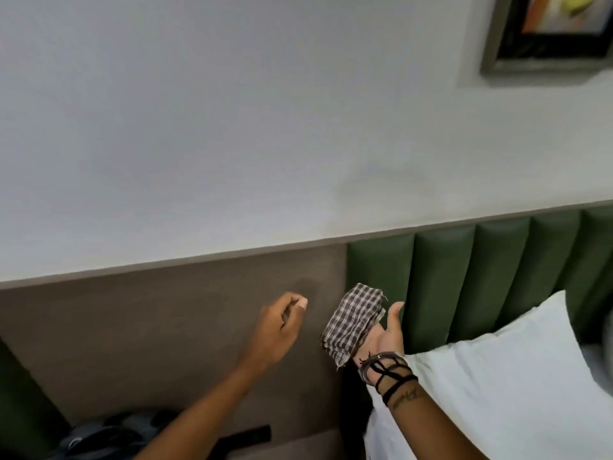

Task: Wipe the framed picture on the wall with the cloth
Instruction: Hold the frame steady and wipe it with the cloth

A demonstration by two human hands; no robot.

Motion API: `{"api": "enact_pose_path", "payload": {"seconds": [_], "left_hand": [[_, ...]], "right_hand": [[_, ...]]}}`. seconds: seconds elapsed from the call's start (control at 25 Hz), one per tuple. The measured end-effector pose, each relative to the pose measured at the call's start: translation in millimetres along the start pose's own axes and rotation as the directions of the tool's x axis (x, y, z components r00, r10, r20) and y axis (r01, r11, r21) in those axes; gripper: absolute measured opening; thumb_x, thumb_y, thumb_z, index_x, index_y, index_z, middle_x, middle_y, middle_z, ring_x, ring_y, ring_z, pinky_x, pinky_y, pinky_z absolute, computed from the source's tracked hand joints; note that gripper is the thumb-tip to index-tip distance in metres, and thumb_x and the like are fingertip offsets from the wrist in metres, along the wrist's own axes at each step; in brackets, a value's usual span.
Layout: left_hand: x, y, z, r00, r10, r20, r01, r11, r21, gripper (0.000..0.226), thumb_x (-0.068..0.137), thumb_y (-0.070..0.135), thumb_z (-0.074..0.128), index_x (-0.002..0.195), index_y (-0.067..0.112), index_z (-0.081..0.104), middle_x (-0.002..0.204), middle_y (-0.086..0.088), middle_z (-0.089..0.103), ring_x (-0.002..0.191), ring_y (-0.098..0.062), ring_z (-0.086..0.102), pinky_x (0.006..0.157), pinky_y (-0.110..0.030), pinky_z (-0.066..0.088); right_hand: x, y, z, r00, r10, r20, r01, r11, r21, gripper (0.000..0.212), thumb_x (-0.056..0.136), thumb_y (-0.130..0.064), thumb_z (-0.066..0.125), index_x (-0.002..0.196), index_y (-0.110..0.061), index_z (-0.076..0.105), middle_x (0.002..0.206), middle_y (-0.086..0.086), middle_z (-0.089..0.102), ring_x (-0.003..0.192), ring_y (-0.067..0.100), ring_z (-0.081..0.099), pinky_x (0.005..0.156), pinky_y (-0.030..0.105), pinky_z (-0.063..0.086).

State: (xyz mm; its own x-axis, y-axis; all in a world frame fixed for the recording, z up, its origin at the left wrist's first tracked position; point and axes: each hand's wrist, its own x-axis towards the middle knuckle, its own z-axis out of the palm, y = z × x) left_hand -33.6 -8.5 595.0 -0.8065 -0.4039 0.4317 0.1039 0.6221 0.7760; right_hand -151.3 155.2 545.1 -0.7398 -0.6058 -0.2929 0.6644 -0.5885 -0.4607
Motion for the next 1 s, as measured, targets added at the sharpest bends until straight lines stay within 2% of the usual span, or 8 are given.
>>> {"api": "enact_pose_path", "payload": {"seconds": [0.12, 0.2, 0.32, 0.4, 0.52, 0.64, 0.76, 1.0], "left_hand": [[46.4, 43.6, -24.6, 0.982, 0.187, 0.019, -0.187, 0.970, 0.156, 0.030, 0.091, 0.057, 0.041, 0.095, 0.034, 0.060, 0.076, 0.009, 0.063, 0.064, -0.004, 0.055, 0.058, -0.025, 0.043], [76.8, 73.2, -36.9, 0.952, 0.298, 0.066, -0.305, 0.924, 0.229, 0.035, 0.092, 0.062, 0.035, 0.109, 0.039, 0.055, 0.094, 0.018, 0.062, 0.083, -0.002, 0.059, 0.067, -0.019, 0.044], [124.5, 121.1, -44.6, 0.852, 0.502, 0.150, -0.522, 0.784, 0.338, 0.043, 0.096, 0.059, 0.033, 0.128, 0.035, 0.048, 0.123, 0.021, 0.057, 0.108, 0.001, 0.055, 0.088, -0.021, 0.044], [154.9, 153.4, -40.2, 0.762, 0.612, 0.209, -0.635, 0.647, 0.422, 0.052, 0.097, 0.057, 0.033, 0.138, 0.027, 0.045, 0.138, 0.011, 0.052, 0.124, -0.007, 0.050, 0.103, -0.024, 0.037], [196.8, 192.5, -25.1, 0.639, 0.716, 0.282, -0.725, 0.437, 0.532, 0.062, 0.097, 0.059, 0.029, 0.145, 0.021, 0.041, 0.149, 0.002, 0.046, 0.137, -0.015, 0.041, 0.113, -0.028, 0.024], [249.9, 244.2, 3.7, 0.518, 0.771, 0.370, -0.743, 0.191, 0.642, 0.068, 0.097, 0.060, 0.025, 0.147, 0.017, 0.039, 0.153, -0.005, 0.042, 0.143, -0.021, 0.036, 0.119, -0.039, 0.023], [305.0, 302.9, 34.5, 0.493, 0.745, 0.449, -0.706, 0.041, 0.707, 0.073, 0.096, 0.062, 0.022, 0.152, 0.016, 0.030, 0.159, -0.010, 0.030, 0.148, -0.025, 0.025, 0.122, -0.044, 0.015], [410.5, 412.8, 63.4, 0.529, 0.809, 0.255, -0.489, 0.046, 0.871, 0.077, 0.095, 0.063, 0.016, 0.155, 0.015, 0.011, 0.164, -0.014, 0.012, 0.152, -0.027, 0.007, 0.122, -0.047, 0.004]], "right_hand": [[-8.8, -43.6, 32.1, 0.992, -0.099, 0.078, 0.093, 0.993, 0.071, 0.106, 0.052, -0.094, 0.045, 0.119, -0.013, 0.061, 0.138, 0.013, 0.055, 0.122, 0.039, 0.052, 0.103, 0.062, 0.035], [-16.4, -80.1, 51.5, 0.976, -0.192, 0.099, 0.179, 0.976, 0.128, 0.113, 0.047, -0.093, 0.050, 0.133, -0.020, 0.054, 0.150, 0.010, 0.043, 0.140, 0.039, 0.035, 0.118, 0.058, 0.019], [-30.5, -142.6, 76.9, 0.921, -0.389, 0.013, 0.376, 0.897, 0.230, 0.123, 0.051, -0.093, 0.050, 0.152, -0.034, 0.013, 0.164, 0.000, 0.002, 0.151, 0.026, -0.001, 0.123, 0.044, 0.001], [-42.1, -182.2, 90.0, 0.869, -0.493, 0.047, 0.461, 0.841, 0.282, 0.116, 0.057, -0.092, 0.048, 0.152, -0.032, 0.018, 0.164, 0.001, 0.008, 0.151, 0.028, 0.005, 0.123, 0.047, 0.002], [-51.4, -236.6, 105.0, 0.800, -0.597, 0.064, 0.565, 0.785, 0.255, 0.115, 0.068, -0.087, 0.042, 0.152, -0.010, 0.026, 0.161, 0.013, 0.026, 0.148, 0.028, 0.022, 0.123, 0.048, 0.008], [-53.0, -306.3, 126.5, 0.728, -0.683, 0.063, 0.652, 0.718, 0.245, 0.113, 0.073, -0.085, 0.037, 0.154, -0.009, 0.015, 0.161, 0.012, 0.022, 0.148, 0.027, 0.022, 0.122, 0.047, 0.008], [-47.2, -374.0, 156.6, 0.647, -0.753, 0.124, 0.718, 0.655, 0.234, 0.099, 0.081, -0.081, 0.030, 0.154, -0.015, 0.019, 0.157, 0.009, 0.028, 0.143, 0.027, 0.029, 0.121, 0.050, 0.013], [-35.6, -488.1, 225.8, 0.489, -0.839, 0.239, 0.817, 0.536, 0.210, 0.086, 0.088, -0.075, 0.023, 0.155, -0.023, 0.013, 0.164, 0.010, 0.015, 0.149, 0.030, 0.020, 0.121, 0.053, 0.013]]}}
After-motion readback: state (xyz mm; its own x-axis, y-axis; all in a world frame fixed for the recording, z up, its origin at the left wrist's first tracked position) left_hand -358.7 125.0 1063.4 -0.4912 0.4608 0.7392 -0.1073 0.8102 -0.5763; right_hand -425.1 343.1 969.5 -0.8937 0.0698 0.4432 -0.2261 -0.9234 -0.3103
